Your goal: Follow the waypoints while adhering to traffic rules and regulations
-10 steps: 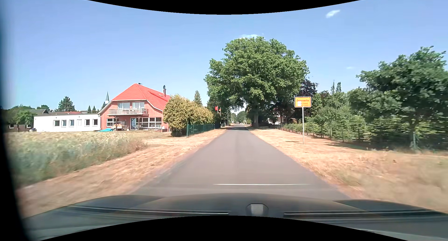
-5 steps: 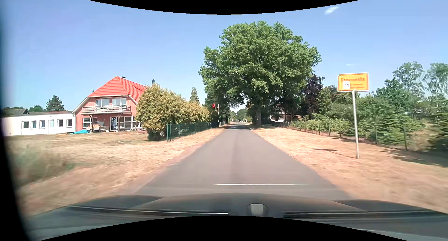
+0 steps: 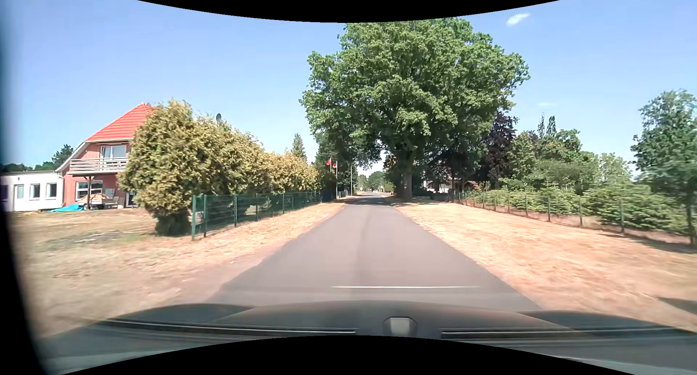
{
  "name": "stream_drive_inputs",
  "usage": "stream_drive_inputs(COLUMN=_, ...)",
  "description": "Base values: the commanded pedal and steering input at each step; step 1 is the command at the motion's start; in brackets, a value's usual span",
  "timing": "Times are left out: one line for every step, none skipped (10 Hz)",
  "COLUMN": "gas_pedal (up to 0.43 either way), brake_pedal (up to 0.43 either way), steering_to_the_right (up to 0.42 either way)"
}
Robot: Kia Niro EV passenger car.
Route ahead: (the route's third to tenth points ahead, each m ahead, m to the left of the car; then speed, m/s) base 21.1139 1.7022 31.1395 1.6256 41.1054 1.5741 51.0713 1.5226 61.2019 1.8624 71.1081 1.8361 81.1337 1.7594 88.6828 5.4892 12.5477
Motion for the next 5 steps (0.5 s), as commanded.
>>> stream_drive_inputs(gas_pedal=0.138, brake_pedal=0.006, steering_to_the_right=0.004)
stream_drive_inputs(gas_pedal=0.138, brake_pedal=0.006, steering_to_the_right=0.004)
stream_drive_inputs(gas_pedal=0.138, brake_pedal=0.006, steering_to_the_right=0.004)
stream_drive_inputs(gas_pedal=0.138, brake_pedal=0.006, steering_to_the_right=0.004)
stream_drive_inputs(gas_pedal=0.138, brake_pedal=0.006, steering_to_the_right=0.004)
